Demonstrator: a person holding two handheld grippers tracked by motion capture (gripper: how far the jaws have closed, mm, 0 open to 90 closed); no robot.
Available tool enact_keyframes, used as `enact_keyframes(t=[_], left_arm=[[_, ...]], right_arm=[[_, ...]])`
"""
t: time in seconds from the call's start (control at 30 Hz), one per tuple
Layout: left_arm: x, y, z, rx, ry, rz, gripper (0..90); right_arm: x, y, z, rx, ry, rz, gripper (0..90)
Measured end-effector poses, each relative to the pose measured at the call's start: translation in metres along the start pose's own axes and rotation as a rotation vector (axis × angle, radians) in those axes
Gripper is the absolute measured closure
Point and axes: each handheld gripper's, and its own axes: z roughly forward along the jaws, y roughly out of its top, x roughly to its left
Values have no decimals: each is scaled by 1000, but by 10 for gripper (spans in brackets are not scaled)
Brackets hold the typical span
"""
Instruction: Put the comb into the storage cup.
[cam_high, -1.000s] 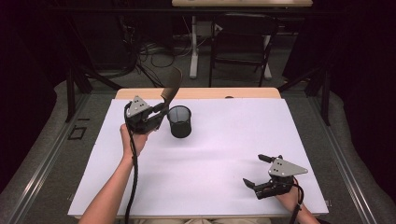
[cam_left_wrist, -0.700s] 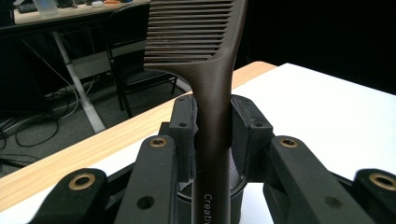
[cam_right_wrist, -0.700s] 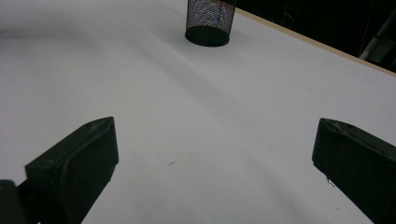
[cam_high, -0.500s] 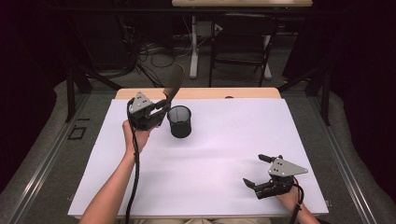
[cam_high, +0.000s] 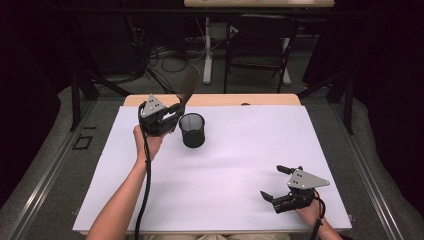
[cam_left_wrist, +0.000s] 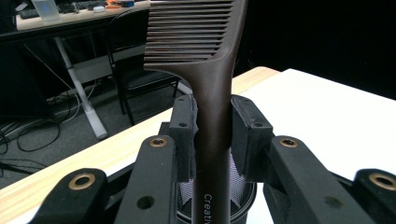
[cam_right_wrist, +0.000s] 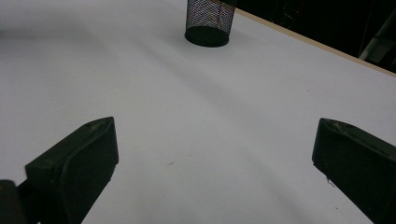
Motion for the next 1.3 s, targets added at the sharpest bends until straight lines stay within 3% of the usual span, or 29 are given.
enact_keyframes(t=[1.3], left_arm=[[0, 14, 21, -43, 2, 5, 717]], right_arm=[[-1, 0, 0, -3, 1, 2, 1]])
